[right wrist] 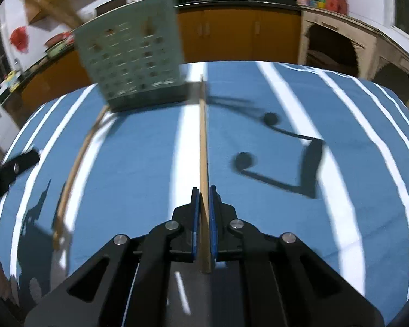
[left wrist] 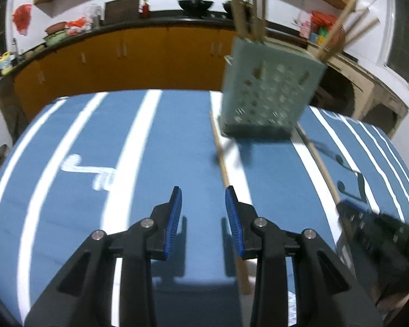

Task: Organize utensils
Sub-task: 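Close the left tool on a wooden chopstick while the right tool holds another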

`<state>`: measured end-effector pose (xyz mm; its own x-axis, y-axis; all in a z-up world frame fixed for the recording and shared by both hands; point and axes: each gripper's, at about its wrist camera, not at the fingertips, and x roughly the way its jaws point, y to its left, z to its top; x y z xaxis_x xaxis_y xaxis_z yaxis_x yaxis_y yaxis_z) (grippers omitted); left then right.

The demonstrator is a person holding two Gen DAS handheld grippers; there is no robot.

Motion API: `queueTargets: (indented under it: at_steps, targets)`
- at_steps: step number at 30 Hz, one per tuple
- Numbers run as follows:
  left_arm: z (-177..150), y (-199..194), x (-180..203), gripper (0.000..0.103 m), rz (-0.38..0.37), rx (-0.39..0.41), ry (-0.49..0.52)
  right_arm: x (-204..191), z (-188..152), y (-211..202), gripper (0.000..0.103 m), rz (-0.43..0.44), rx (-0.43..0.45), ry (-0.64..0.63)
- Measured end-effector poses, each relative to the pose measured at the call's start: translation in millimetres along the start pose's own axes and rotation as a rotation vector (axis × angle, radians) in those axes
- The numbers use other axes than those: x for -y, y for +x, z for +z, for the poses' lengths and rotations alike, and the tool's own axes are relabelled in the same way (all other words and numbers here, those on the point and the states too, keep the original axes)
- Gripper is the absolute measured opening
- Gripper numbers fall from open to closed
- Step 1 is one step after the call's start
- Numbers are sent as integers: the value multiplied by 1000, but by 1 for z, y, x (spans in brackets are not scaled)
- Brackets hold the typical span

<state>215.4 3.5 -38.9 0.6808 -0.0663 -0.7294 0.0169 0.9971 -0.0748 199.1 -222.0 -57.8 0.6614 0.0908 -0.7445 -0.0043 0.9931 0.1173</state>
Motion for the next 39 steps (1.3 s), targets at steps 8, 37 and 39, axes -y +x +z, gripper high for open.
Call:
queueTargets:
  at_steps: [8,37,39]
  targets:
    - [-10,26,16,34,-2,-74,12,52,4,-2,8,-44,8,121]
    - [-4,36,-28,25,108,-75,19,17,9,5,8,33,-5,0]
    - [-4,35,-28,25,110,-75,17,17,9,4,8,29,-5,-3]
